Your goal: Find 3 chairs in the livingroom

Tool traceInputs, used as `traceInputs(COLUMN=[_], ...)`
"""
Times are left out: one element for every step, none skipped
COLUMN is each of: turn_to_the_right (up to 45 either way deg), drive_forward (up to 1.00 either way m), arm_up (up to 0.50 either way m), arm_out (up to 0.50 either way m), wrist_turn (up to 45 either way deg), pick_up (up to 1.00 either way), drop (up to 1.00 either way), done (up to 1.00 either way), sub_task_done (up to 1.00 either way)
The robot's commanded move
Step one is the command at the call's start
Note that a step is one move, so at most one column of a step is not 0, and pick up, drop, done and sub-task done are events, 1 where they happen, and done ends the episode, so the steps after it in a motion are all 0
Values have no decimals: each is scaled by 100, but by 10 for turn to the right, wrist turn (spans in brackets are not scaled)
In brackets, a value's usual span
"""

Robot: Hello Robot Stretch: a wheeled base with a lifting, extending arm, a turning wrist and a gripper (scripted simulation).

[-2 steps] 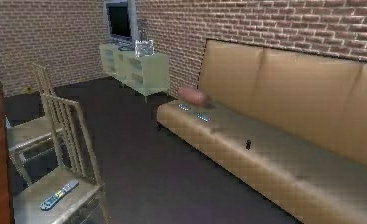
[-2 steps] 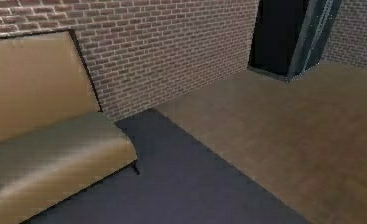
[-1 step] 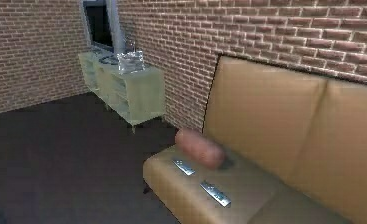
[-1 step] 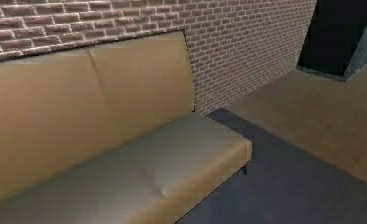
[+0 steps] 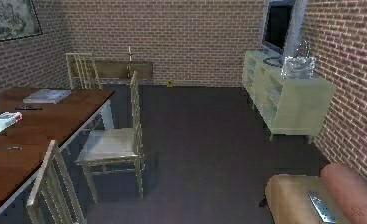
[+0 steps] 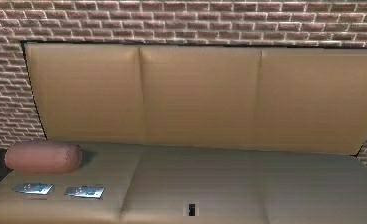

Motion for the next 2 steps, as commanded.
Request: traceInputs(turn_to_the_right=[-210, 0], drive_forward=[0, 0], arm_up=[0, 0], arm_out=[0, 0], wrist_turn=[0, 0], pick_up=[0, 0], drop=[0, 0], done=[0, 100], sub_task_done=[0, 0])
